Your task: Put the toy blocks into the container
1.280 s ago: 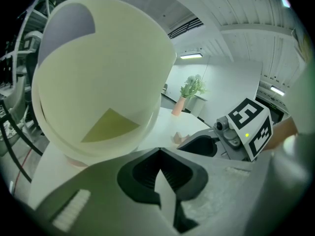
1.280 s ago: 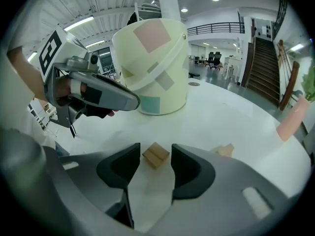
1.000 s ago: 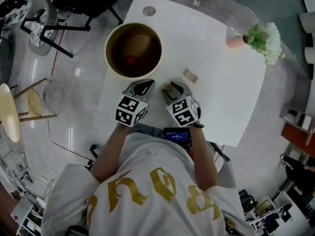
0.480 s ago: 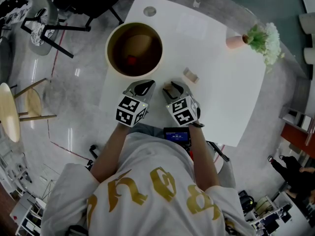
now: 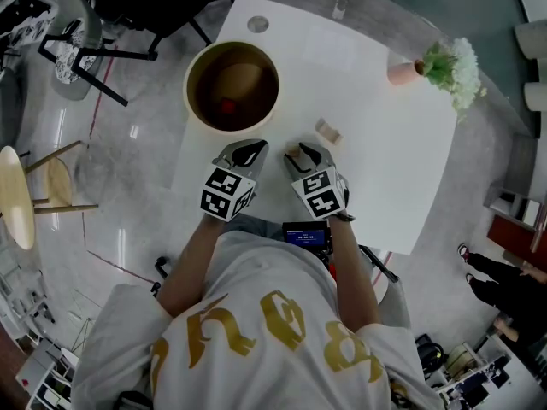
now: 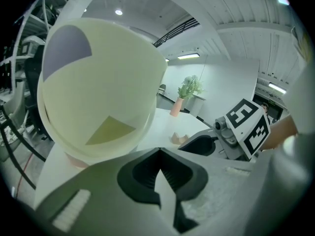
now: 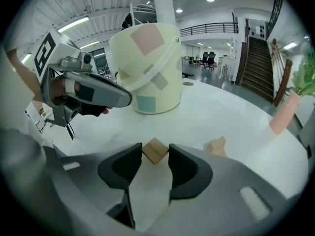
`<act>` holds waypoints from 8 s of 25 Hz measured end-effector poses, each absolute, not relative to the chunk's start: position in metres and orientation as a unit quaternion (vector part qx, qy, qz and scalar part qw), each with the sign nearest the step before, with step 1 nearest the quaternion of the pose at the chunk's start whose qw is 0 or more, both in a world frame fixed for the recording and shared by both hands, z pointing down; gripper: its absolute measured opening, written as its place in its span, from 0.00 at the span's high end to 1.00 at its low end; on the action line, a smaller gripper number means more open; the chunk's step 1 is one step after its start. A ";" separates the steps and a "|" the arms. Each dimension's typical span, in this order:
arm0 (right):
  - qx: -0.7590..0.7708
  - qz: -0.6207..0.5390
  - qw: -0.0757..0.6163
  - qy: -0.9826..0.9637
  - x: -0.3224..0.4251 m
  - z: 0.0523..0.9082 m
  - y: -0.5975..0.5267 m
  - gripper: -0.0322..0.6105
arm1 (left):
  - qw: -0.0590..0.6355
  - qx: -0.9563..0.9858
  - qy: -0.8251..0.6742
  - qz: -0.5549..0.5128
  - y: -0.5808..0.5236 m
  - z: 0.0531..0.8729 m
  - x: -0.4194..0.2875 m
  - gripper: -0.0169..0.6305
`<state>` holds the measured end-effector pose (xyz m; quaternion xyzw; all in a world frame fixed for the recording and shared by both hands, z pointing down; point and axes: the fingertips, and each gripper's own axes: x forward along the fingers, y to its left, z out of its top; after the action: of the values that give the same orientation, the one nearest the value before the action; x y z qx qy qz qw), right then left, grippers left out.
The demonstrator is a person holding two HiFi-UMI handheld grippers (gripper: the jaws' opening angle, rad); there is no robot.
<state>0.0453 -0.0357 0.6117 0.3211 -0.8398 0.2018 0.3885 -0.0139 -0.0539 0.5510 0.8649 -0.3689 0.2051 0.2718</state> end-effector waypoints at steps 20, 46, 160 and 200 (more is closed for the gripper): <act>0.337 0.223 0.326 -0.854 0.046 0.574 -0.033 0.64 | 0.245 0.861 -0.409 0.178 -0.044 0.517 -0.026 0.97; 0.359 0.231 0.213 -0.879 0.039 0.499 -0.033 0.64 | 0.220 0.860 -0.449 0.099 -0.034 0.457 -0.050 0.97; 0.440 0.136 0.259 -0.849 0.124 0.482 -0.068 0.62 | 0.210 0.883 -0.401 0.119 -0.057 0.449 -0.010 0.97; 0.410 0.196 0.402 -0.795 0.148 0.620 -0.080 0.62 | 0.332 0.877 -0.306 0.164 -0.053 0.543 0.029 0.97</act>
<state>0.1479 -0.0800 0.6199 0.4096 -0.7952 0.1958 0.4020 0.0294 -0.0526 0.5428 0.8771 -0.3061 0.1638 0.3320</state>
